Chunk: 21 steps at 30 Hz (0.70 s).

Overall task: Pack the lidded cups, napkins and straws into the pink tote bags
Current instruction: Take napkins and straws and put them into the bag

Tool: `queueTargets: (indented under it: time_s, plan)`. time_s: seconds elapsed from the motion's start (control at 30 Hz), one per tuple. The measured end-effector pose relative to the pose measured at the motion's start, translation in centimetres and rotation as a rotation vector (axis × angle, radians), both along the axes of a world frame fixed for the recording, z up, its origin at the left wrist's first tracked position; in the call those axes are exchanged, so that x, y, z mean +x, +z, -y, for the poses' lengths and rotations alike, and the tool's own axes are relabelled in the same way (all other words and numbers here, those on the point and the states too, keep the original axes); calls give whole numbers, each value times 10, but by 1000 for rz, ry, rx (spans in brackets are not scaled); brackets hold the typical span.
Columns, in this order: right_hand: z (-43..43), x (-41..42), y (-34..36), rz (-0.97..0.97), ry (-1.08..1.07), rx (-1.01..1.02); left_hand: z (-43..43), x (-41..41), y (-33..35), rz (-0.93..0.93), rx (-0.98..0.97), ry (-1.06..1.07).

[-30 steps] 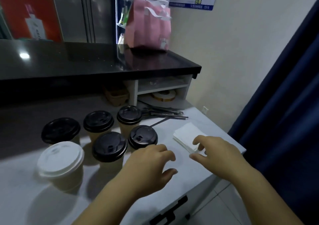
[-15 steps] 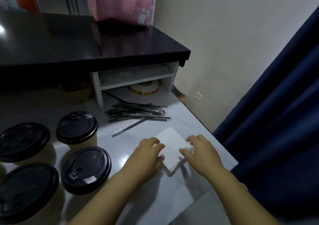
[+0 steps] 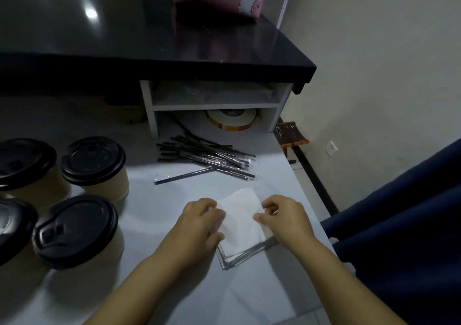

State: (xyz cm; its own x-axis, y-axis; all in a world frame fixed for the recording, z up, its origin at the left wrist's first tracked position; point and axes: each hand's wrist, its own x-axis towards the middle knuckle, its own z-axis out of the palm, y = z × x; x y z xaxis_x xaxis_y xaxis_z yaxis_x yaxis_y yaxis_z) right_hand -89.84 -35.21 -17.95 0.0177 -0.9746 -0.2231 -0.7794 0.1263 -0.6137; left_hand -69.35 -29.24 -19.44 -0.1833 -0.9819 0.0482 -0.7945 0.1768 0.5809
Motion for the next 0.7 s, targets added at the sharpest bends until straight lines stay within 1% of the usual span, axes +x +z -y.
queueTargets:
  time_s: [0.17,0.3,0.37,0.47,0.57,0.63,0.7]
  plan:
    - [5,-7,0,44,42,-34,-6,-6,2,-57,22,137]
    - [5,-12,4,88,68,-92,-9,-6,7,-76,-23,210]
    - [4,-14,9,149,113,-114,-9,-7,10,-83,-44,232]
    - [0,-14,18,302,244,-52,-7,-7,17,-90,-63,241]
    - [-1,-9,26,357,390,40,-4,-6,25,-91,5,222]
    - [-1,-7,27,400,412,86,-2,-6,28,-89,32,193]
    - [1,-6,26,425,349,102,-1,-5,29,-100,16,153]
